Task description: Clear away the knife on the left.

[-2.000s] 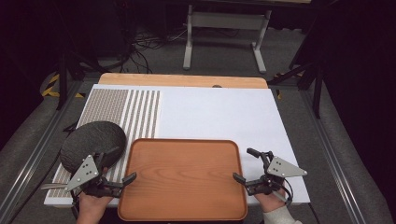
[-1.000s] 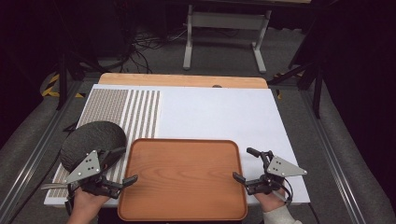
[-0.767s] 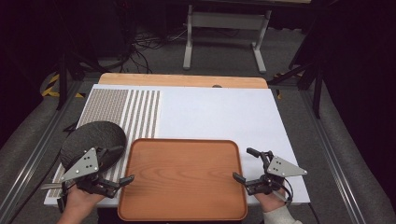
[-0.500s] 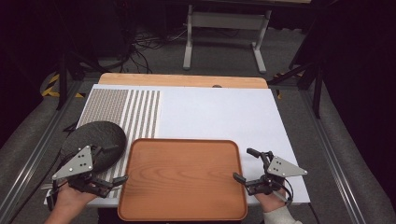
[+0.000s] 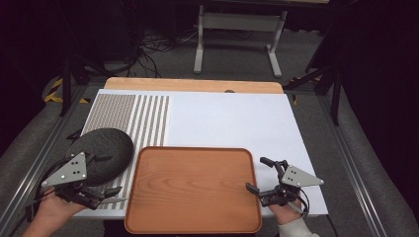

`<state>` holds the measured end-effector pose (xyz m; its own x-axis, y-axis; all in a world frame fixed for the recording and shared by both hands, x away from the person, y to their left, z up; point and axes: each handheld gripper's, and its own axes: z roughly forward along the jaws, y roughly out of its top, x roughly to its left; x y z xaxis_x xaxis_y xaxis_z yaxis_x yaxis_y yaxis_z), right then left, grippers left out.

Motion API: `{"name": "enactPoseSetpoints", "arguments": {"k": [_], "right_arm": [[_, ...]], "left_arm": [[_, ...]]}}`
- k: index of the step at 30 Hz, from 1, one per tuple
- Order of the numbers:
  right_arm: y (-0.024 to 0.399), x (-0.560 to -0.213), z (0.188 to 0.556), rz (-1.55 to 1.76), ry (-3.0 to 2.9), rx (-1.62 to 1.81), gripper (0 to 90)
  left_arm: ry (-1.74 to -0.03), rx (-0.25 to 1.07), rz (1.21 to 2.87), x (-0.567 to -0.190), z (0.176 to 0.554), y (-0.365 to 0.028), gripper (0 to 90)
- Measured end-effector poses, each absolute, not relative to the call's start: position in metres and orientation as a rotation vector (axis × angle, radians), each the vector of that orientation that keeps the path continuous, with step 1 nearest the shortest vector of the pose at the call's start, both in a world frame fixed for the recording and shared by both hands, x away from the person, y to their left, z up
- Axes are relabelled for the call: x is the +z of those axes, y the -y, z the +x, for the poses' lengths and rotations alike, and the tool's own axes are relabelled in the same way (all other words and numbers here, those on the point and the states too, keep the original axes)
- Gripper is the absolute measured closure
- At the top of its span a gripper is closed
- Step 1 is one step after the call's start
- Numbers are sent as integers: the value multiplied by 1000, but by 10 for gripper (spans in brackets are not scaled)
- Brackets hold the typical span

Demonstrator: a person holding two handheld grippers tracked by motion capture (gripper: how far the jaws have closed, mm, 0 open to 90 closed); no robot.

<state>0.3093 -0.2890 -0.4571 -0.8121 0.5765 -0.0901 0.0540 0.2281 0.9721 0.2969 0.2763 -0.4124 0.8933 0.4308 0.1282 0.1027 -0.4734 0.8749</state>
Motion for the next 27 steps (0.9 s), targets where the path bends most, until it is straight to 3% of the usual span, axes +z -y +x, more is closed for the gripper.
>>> {"name": "enactPoseSetpoints", "arguments": {"k": [27], "right_arm": [[287, -459, 311, 587, -2097, 1623, 39]], "left_arm": [[-366, 293, 2293, -411, 300, -305, 109]]}}
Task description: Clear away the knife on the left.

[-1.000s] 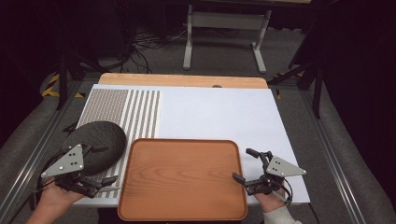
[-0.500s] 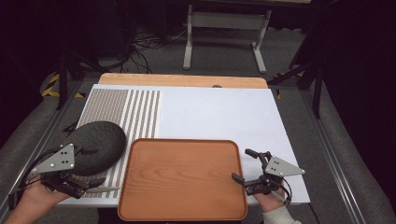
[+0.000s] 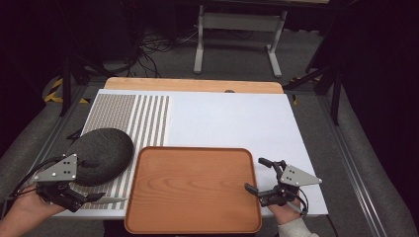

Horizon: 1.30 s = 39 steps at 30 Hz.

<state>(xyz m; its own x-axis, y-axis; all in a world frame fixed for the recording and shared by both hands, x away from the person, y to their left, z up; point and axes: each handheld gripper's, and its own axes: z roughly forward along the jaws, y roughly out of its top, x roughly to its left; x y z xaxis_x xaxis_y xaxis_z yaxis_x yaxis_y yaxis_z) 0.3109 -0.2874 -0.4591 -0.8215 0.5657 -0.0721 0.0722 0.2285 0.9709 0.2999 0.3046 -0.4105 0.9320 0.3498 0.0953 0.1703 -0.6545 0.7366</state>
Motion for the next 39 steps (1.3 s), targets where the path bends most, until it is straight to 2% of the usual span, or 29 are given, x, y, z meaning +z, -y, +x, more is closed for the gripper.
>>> {"name": "enactPoseSetpoints", "arguments": {"k": [12, 39], "right_arm": [[285, -459, 311, 571, -2114, 1620, 40], [284, -460, 312, 574, -2132, 1621, 43]], "left_arm": [[-365, 181, 2440, -421, 303, -309, 131], [-345, 89, 2797, -433, 310, -323, 311]]}}
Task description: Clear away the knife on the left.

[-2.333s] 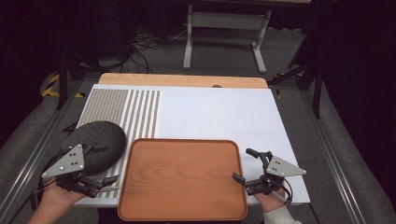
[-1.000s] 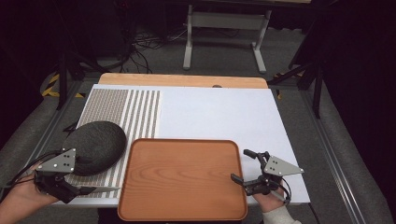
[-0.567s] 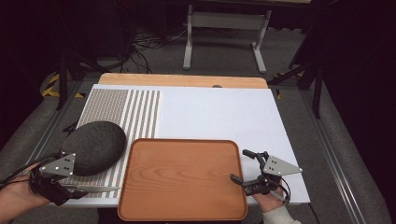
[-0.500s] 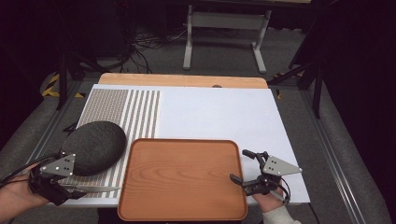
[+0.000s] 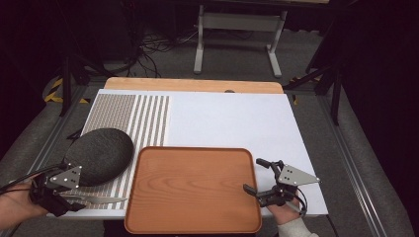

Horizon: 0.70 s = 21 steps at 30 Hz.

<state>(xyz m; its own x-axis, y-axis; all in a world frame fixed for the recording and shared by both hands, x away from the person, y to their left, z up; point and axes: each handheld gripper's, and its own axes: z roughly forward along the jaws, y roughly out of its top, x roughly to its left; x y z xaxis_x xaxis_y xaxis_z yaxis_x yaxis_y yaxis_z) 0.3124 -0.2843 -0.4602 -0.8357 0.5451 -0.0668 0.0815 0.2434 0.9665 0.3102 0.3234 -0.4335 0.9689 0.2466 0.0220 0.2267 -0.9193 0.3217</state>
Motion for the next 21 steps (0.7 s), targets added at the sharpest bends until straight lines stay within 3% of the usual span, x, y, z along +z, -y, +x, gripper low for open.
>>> {"name": "enactPoseSetpoints", "arguments": {"k": [8, 11, 13, 21], "right_arm": [[283, -460, 313, 568, -2136, 1622, 44], [283, -459, 312, 566, -2137, 1621, 44], [284, -458, 311, 562, -2125, 1630, 44], [285, -458, 311, 567, -2127, 1628, 44]], "left_arm": [[-324, 67, 2893, -440, 313, -323, 410], [-328, 82, 2945, -443, 315, -323, 405], [-299, 95, 2987, -445, 315, -322, 469], [-266, 100, 3055, -447, 320, -321, 580]]}}
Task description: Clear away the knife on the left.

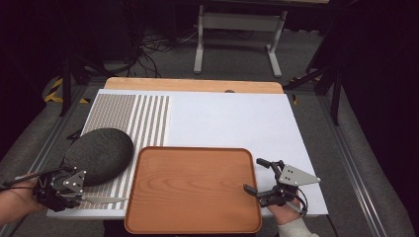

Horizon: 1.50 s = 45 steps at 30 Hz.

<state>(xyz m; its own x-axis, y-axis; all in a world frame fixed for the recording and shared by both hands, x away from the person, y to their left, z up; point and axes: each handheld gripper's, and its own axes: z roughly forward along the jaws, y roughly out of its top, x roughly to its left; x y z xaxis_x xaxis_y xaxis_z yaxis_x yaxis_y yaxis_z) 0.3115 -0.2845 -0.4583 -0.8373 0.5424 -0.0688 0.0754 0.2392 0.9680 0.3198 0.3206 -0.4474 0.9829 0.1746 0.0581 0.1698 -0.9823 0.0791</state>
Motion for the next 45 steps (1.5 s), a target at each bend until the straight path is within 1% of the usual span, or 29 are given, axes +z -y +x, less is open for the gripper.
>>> {"name": "enactPoseSetpoints", "arguments": {"k": [1, 3, 6, 8, 9, 10, 15, 18, 24, 26, 30, 32, 35, 36, 38, 39, 40, 43, 45], "right_arm": [[285, -458, 311, 567, -2126, 1627, 44], [285, -458, 311, 568, -2126, 1627, 44], [285, -458, 312, 568, -2126, 1627, 44], [285, -458, 311, 568, -2126, 1628, 44], [284, -458, 311, 566, -2126, 1629, 44], [284, -458, 311, 566, -2127, 1625, 44], [285, -458, 311, 568, -2125, 1625, 44], [285, -459, 311, 569, -2127, 1628, 44], [284, -459, 311, 561, -2131, 1626, 45], [284, -459, 311, 563, -2131, 1625, 46], [284, -459, 311, 563, -2132, 1627, 46], [284, -459, 312, 560, -2135, 1627, 46], [283, -459, 313, 556, -2143, 1621, 46], [284, -459, 313, 556, -2141, 1622, 46], [284, -459, 313, 557, -2136, 1626, 46], [286, -459, 314, 564, -2130, 1636, 45], [286, -459, 314, 564, -2128, 1638, 45], [288, -458, 313, 570, -2119, 1643, 44], [289, -458, 313, 577, -2114, 1648, 44]], "left_arm": [[-248, 95, 3068, -448, 321, -320, 616], [-234, 99, 3093, -449, 323, -320, 629], [-214, 83, 3102, -450, 326, -319, 601], [-204, 80, 3104, -451, 327, -319, 634], [-176, 74, 3122, -451, 328, -318, 634], [-168, 75, 3131, -452, 328, -317, 688], [-70, 89, 3203, -457, 329, -313, 763], [-35, 75, 3203, -458, 330, -312, 779], [6, 111, 3226, -457, 327, -310, 797], [13, 120, 3209, -458, 326, -311, 799], [-8, 127, 3216, -457, 325, -312, 801], [-39, 106, 3187, -457, 326, -315, 801], [-23, 137, 3209, -455, 323, -314, 802], [-39, 152, 3186, -456, 321, -314, 802], [-57, 141, 3197, -453, 321, -313, 803], [-73, 156, 3192, -450, 320, -314, 803], [-114, 145, 3197, -447, 319, -314, 802], [-162, 157, 3174, -440, 318, -316, 803], [-170, 162, 3167, -435, 317, -316, 802]]}}
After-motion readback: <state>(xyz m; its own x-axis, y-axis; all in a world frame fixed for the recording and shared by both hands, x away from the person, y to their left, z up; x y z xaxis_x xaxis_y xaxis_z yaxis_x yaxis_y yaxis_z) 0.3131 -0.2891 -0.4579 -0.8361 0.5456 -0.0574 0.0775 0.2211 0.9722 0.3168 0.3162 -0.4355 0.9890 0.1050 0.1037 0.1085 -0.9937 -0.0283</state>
